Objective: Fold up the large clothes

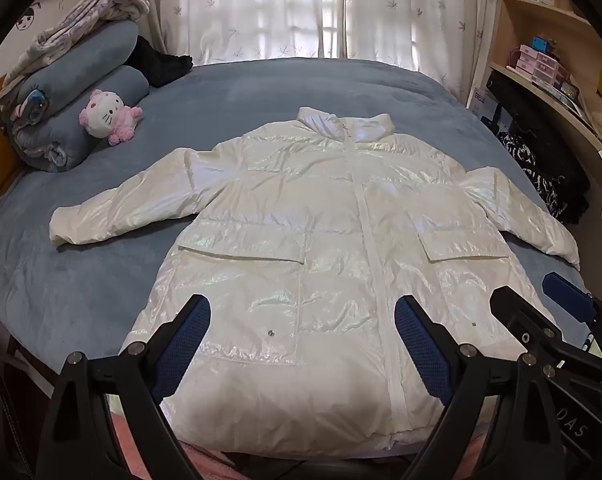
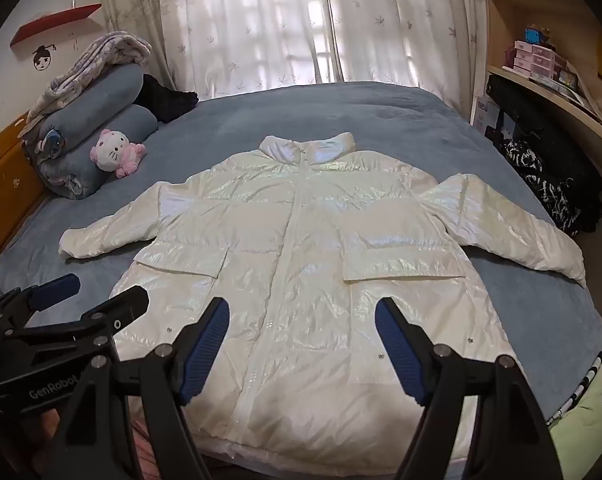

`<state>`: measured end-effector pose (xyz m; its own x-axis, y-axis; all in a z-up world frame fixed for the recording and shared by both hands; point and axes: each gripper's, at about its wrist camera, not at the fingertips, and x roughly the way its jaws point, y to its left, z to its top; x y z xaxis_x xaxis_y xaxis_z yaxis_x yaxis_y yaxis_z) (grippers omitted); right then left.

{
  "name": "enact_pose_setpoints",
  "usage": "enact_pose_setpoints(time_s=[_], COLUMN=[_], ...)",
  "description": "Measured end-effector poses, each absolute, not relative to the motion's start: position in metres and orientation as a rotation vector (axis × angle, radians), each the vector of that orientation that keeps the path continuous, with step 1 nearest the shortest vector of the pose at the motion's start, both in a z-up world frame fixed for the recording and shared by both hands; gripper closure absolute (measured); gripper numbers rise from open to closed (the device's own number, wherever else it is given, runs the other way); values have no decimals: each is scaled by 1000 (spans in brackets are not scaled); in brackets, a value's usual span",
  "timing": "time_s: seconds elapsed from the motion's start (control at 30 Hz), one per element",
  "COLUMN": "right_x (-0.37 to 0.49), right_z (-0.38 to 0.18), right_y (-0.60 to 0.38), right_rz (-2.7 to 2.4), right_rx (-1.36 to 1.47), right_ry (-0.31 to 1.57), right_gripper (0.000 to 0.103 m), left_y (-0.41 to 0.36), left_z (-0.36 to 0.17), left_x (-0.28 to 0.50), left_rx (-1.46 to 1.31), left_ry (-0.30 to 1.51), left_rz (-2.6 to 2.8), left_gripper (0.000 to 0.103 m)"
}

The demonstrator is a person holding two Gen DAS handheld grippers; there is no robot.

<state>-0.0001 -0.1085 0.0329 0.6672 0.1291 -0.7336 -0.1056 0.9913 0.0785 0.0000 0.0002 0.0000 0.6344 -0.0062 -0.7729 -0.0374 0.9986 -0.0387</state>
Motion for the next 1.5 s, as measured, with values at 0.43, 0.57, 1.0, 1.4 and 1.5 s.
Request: enact_pose_setpoints(time_s=[0.43,0.57,1.0,1.4,1.5], right_x=[-2,-2,-5,-6,-5], right_z=[32,30,26,27,27], right_y=[-105,-105,-104,-105,-106], right_rz=[135,138,139,141,141], right_rx=[35,39,46,50,52], right_ry=[833,833,837,839,840], right_gripper=[27,27,27,27,27], left_y=[4,0,0,1,1], left_z=[0,0,2,-3,-3], left_x=[-3,-4,-8,-8,-9], left_rx=[-41,-23,-19,-34,-32], left_ry=[873,864,865,884,883], left_rz=[22,34,36,35,37], left_gripper=[12,12,13,13,13])
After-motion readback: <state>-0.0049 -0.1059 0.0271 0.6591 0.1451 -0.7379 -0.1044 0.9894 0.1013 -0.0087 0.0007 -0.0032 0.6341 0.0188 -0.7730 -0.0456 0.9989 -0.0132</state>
